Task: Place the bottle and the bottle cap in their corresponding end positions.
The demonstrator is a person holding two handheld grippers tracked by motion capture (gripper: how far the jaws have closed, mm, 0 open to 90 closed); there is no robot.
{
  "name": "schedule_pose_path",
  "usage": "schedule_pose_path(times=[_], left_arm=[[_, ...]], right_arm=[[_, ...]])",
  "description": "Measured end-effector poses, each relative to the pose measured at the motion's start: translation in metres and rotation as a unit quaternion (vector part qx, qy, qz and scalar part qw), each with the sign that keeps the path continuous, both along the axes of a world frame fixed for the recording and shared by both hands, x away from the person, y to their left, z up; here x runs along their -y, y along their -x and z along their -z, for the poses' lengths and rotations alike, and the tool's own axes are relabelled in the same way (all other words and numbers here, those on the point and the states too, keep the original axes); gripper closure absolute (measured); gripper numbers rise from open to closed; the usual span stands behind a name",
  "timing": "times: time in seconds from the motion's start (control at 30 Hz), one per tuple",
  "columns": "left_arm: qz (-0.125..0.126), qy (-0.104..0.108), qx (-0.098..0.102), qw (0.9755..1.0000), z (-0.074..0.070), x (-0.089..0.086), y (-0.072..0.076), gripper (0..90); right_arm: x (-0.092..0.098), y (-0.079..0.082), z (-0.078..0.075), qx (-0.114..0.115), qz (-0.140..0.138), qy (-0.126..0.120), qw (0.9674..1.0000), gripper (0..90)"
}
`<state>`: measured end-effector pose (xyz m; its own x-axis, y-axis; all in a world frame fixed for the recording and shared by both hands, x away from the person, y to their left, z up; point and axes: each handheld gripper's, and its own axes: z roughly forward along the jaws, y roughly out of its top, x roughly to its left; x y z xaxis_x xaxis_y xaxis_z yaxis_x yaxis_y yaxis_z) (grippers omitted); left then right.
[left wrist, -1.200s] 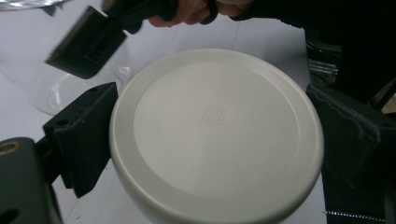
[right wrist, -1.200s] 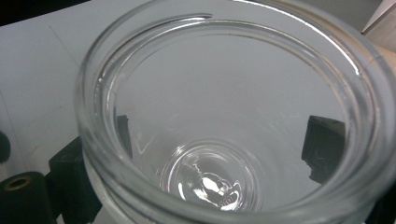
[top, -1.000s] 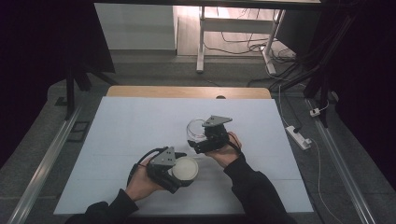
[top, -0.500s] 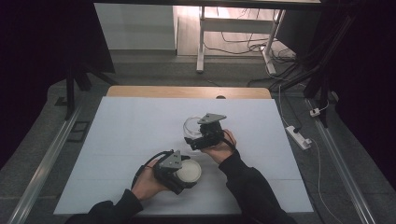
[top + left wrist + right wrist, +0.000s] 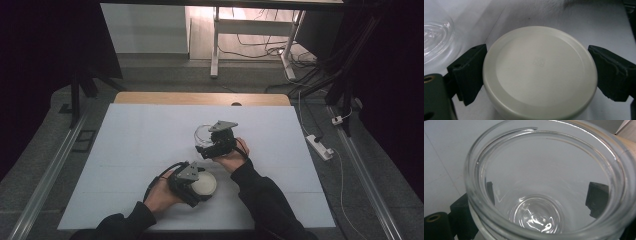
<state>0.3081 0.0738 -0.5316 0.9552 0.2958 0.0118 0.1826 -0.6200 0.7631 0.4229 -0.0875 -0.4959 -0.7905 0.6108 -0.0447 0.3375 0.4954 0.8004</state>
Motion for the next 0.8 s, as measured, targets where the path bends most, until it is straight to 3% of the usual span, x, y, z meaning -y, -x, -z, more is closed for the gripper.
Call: schedule_pose_path(times=[0.43,0.8], left_arm=[[-0.002,-0.046,0.002,0.999,0.009,0.009,-0.005,7.9],[-0.016,-0.062,-0.004,0.9979,0.01,0.01,-0.008,7.5]], right_arm=[[-0.007,-0.01,0.01,0.001,0.007,0.008,0.9999,6.3],[-0.006,-0.012,0.011,-0.008,0.005,0.006,0.9999,6.0]])
